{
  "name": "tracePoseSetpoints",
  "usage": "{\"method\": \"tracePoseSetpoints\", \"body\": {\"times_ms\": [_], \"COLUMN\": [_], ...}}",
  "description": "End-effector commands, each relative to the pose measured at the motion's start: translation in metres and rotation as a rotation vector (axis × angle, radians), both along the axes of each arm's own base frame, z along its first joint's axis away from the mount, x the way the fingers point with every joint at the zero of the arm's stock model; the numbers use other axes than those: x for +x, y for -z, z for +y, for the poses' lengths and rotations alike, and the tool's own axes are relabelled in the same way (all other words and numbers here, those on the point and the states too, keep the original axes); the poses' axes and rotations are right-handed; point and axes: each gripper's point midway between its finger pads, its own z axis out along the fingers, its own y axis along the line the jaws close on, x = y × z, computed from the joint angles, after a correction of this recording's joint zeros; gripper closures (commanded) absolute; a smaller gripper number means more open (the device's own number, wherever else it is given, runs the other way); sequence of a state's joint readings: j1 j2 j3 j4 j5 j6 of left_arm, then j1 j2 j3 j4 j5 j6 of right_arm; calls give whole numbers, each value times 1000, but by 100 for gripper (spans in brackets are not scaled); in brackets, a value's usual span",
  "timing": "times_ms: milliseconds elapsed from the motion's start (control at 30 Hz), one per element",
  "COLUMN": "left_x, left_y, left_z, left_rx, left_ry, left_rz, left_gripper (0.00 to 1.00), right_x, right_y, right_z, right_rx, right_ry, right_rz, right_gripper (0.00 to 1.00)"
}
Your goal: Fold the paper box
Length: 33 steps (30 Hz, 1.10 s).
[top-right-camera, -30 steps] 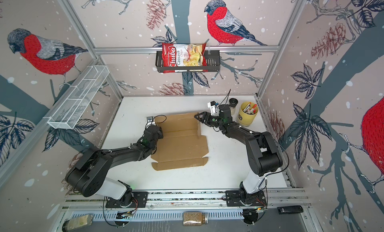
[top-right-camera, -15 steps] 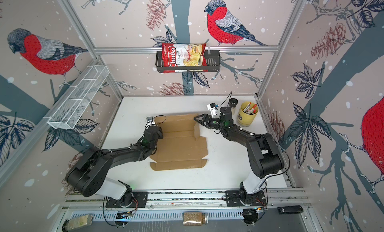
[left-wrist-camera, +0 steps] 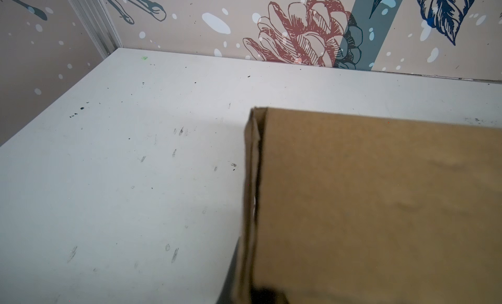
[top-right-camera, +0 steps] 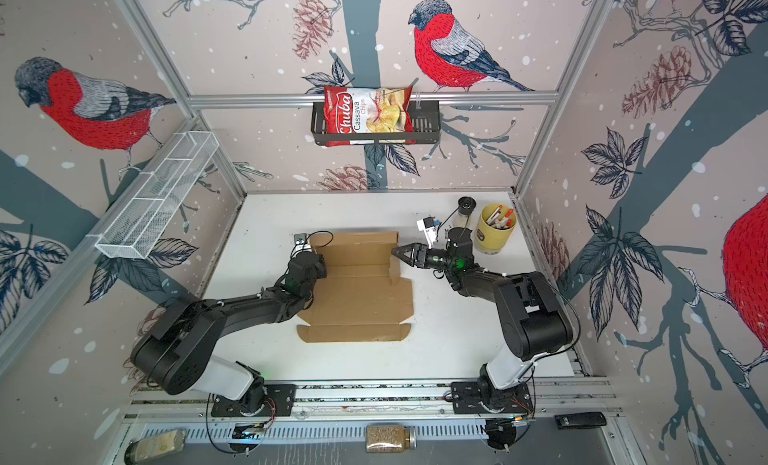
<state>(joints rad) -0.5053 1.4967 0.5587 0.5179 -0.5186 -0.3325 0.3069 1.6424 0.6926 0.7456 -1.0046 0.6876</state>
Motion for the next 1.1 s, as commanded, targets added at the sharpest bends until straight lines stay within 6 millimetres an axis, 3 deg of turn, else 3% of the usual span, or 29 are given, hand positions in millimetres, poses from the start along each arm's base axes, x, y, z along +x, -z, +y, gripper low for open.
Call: {"method": "tracePoseSetpoints", "body": {"times_ms": [0,167,400,700,867,1067], "left_x": [-7,-7,-6,-4,-3,-2], "left_y": [15,15,14,12,13,16], "left_z": [-2,-2,-4,-5,-5,-6], "left_rx": [30,32,36,43,47,43], "left_ry": [35,38,44,51,60,74], "left_rz": [71,72,75,78,87,99], "left_gripper": [100,100,100,100,100,100], "right_x": [1,19,28,25,29,30], "right_y": [6,34,45,19,22,-3], "right_z": [-6,-12,-7,-13,-24,-41], "right_rx": [-38,-176,-232,-198,-198,-94], "right_ry": [-12,34,50,42,52,102], "right_rz": [-59,-72,-86,-174,-159,-172], "right_gripper": [30,40,44,27,26,23]}}
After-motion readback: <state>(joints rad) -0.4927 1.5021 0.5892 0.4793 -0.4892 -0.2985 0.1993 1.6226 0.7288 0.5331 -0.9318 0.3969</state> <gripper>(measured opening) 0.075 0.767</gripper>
